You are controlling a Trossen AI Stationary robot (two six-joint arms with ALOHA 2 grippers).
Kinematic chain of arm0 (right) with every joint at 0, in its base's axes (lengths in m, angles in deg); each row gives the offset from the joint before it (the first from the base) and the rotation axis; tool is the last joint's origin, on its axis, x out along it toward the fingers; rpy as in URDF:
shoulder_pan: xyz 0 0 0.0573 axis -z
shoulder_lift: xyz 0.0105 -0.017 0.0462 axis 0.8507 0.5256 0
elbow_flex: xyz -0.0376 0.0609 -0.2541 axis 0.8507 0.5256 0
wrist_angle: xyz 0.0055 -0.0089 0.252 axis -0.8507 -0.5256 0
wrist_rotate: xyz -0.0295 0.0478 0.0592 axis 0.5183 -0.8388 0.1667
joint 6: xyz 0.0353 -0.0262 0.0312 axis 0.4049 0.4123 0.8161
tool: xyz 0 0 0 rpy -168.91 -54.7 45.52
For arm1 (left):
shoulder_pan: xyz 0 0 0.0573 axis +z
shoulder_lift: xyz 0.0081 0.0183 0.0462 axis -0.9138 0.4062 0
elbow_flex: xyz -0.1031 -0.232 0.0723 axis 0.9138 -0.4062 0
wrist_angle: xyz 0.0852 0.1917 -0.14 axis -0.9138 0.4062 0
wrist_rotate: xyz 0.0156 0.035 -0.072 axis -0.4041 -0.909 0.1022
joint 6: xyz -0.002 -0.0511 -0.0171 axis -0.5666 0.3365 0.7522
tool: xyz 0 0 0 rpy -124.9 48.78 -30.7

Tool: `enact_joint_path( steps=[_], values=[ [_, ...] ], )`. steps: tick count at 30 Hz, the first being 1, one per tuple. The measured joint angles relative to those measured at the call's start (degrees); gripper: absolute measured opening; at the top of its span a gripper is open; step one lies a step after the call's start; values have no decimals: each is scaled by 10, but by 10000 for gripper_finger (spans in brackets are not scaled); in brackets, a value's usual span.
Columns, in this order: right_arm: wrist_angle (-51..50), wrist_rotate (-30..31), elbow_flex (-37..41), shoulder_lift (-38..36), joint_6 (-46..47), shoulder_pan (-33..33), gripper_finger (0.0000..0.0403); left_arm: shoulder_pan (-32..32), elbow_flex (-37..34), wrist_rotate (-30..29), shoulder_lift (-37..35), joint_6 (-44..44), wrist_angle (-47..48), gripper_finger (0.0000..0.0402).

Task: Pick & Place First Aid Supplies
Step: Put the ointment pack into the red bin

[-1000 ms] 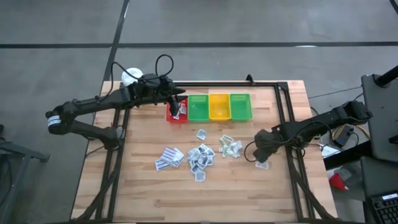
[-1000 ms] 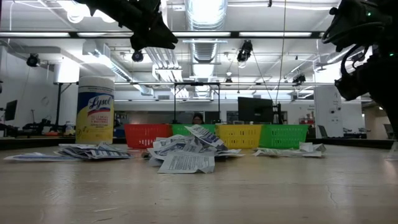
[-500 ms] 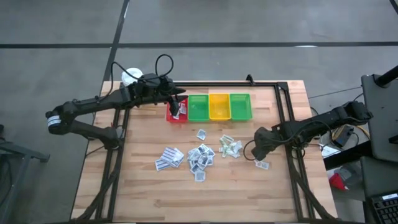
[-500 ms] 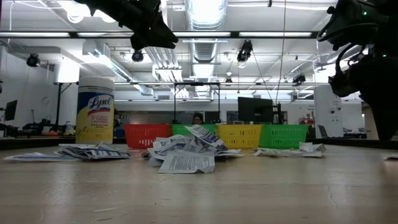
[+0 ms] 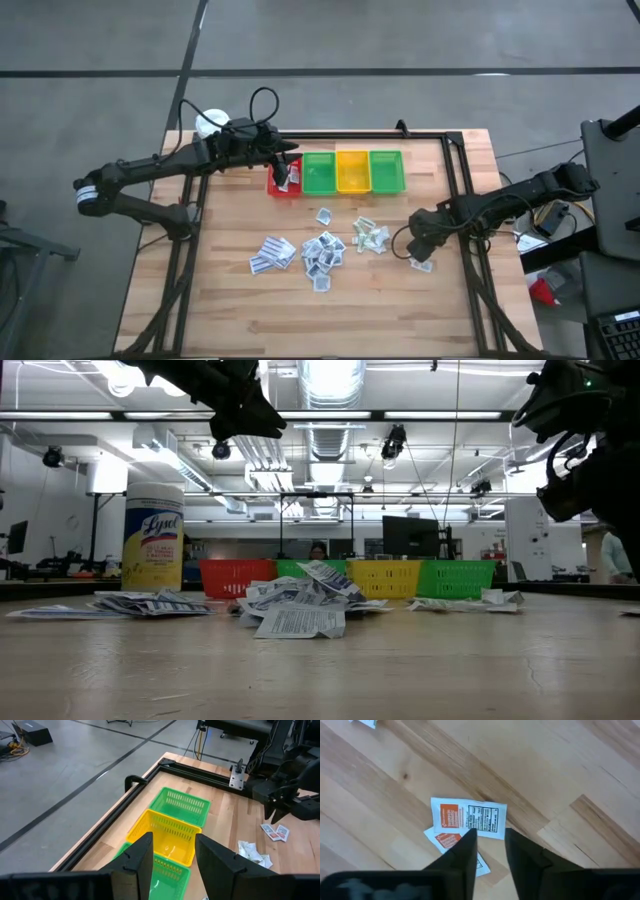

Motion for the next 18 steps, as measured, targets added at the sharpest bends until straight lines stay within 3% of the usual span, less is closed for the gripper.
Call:
enact_joint_path(
  steps=[10, 18],
  values=[
    [47, 0, 23, 82, 14, 1, 165, 0, 0, 0, 0, -1, 0, 140],
    [35, 9, 9, 127, 20, 0, 134, 0, 0, 0, 0, -1, -2, 140]
  ],
)
